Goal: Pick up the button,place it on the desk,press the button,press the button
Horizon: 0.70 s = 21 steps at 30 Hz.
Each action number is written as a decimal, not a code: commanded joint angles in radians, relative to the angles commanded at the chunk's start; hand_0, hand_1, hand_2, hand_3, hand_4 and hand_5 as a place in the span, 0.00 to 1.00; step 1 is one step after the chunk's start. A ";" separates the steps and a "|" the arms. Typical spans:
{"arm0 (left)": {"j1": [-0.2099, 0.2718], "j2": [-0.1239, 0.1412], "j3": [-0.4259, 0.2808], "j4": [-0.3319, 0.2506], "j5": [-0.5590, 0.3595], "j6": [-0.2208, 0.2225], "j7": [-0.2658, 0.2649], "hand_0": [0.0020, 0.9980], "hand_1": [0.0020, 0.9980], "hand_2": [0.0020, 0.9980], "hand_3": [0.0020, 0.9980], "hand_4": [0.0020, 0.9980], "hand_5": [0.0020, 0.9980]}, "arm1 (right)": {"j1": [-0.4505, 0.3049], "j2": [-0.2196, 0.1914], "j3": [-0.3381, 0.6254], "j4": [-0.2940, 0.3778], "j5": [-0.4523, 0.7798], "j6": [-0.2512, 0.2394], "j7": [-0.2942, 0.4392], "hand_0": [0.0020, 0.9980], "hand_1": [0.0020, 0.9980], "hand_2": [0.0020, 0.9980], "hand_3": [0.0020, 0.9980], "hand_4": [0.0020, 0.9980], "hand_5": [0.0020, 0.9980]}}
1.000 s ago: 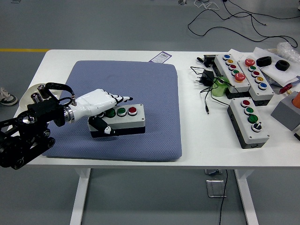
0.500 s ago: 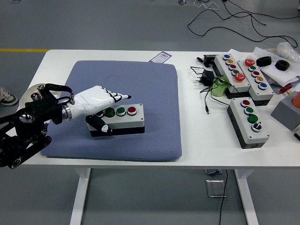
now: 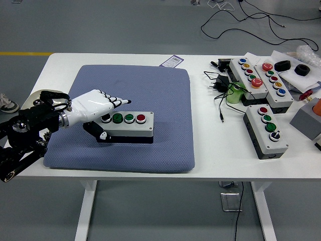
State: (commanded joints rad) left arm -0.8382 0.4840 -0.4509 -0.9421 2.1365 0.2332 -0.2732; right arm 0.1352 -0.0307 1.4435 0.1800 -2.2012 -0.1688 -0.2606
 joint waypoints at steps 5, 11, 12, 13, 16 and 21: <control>0.018 0.018 -0.033 -0.046 -0.019 -0.020 0.002 0.57 0.73 0.94 1.00 1.00 0.56 | 0.001 0.000 -0.006 0.000 0.008 0.000 0.000 0.68 0.65 0.70 0.64 0.33 0.19; 0.070 0.048 -0.167 -0.149 -0.006 -0.066 0.019 0.57 0.73 0.93 1.00 1.00 0.58 | 0.002 0.000 -0.008 0.000 0.013 -0.001 0.001 0.68 0.65 0.70 0.64 0.33 0.19; 0.086 0.054 -0.197 -0.174 -0.023 -0.071 0.021 0.57 0.73 0.93 1.00 1.00 0.58 | 0.002 -0.001 -0.008 0.000 0.013 -0.001 0.001 0.68 0.65 0.70 0.64 0.33 0.19; 0.098 0.058 -0.229 -0.196 -0.038 -0.070 0.023 0.57 0.73 0.93 1.00 1.00 0.58 | 0.001 -0.001 -0.007 0.000 0.013 -0.001 0.001 0.68 0.65 0.70 0.64 0.33 0.19; 0.131 0.068 -0.342 -0.281 -0.078 -0.058 0.033 0.55 0.66 0.84 0.97 0.92 0.72 | 0.000 0.000 -0.003 0.000 0.010 -0.001 0.001 0.68 0.65 0.70 0.64 0.33 0.18; 0.155 0.083 -0.440 -0.401 -0.102 -0.080 0.079 0.55 0.66 0.84 0.97 0.92 0.72 | 0.000 0.000 0.000 0.000 0.007 -0.001 0.001 0.68 0.65 0.70 0.64 0.33 0.18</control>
State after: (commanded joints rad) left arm -0.6833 0.5674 -0.8910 -1.3432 2.0345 0.1532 -0.1942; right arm 0.1352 -0.0311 1.4439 0.1800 -2.1943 -0.1697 -0.2597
